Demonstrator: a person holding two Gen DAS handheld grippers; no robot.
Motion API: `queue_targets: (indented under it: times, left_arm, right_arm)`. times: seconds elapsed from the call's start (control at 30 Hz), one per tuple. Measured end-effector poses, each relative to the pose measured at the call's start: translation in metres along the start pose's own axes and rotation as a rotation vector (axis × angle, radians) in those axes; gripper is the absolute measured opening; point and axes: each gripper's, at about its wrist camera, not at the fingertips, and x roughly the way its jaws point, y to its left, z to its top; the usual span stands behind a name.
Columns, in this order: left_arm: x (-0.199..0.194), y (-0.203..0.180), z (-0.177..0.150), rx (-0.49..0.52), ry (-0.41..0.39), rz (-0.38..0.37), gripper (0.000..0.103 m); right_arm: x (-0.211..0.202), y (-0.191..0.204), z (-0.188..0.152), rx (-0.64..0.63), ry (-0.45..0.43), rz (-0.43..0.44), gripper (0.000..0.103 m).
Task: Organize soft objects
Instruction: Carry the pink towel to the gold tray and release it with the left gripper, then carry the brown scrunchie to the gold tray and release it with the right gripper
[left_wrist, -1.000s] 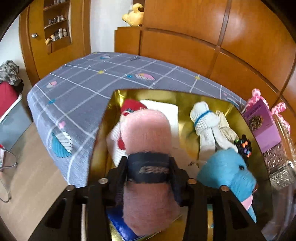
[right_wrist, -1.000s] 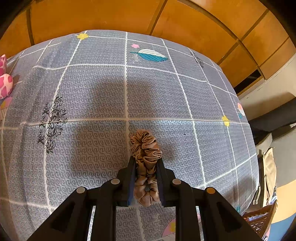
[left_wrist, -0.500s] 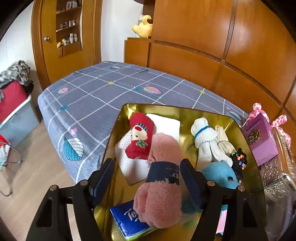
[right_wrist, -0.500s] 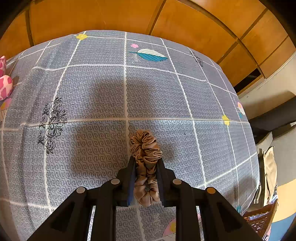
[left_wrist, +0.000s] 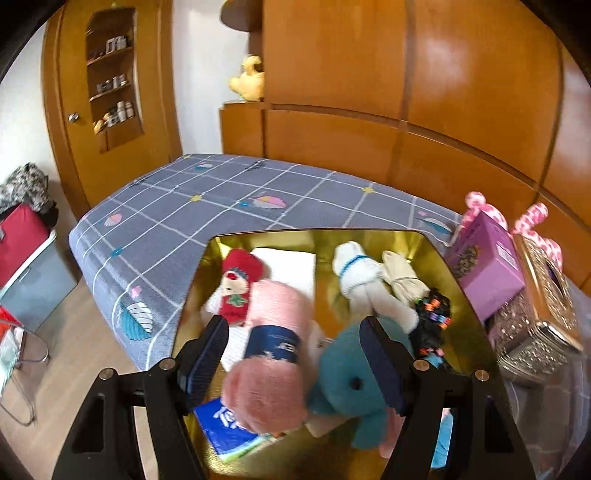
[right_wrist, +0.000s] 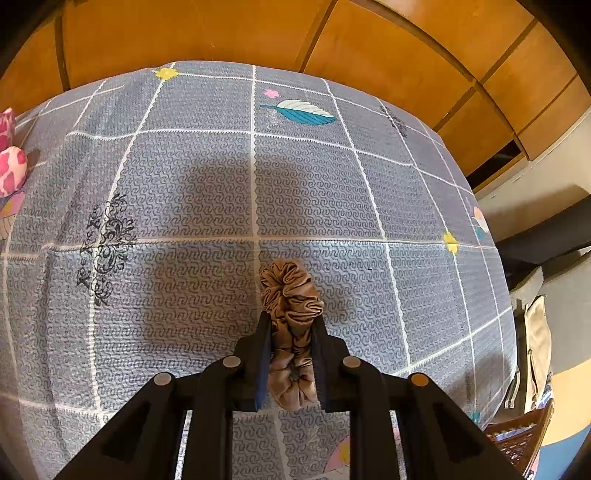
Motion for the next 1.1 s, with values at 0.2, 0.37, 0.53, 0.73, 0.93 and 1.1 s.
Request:
queue_targets:
  times: [0.2,0.37,0.53,0.73,0.93,1.1]
  left_arm:
    - [-0.010,-0.024,-0.005,0.064,-0.018,-0.031,0.074]
    - [-0.017,-0.038,-0.008,0.094,-0.025,-0.057,0.074]
    - [-0.023,-0.047,-0.009,0.112,-0.031,-0.083,0.074]
    - [-0.032,-0.058,-0.011,0.143,-0.035,-0.138,0.074]
    - [-0.033,-0.067,-0.015,0.161,-0.017,-0.172,0.074]
    - [-0.037,-0.074,-0.017,0.180,-0.009,-0.210,0.074]
  right_arm:
    - [-0.008,0.008,0.000,-0.042,-0.035,0.074,0.018]
    - [-0.012,0.018,-0.002,-0.093,-0.052,0.100,0.018]
    - [-0.016,0.023,-0.003,-0.119,-0.060,0.123,0.018]
    - [-0.034,0.034,-0.006,-0.151,-0.113,0.222,0.018]
    - [-0.069,0.056,-0.005,-0.180,-0.208,0.354,0.018]
    - [-0.114,0.096,0.005,-0.259,-0.316,0.470,0.018]
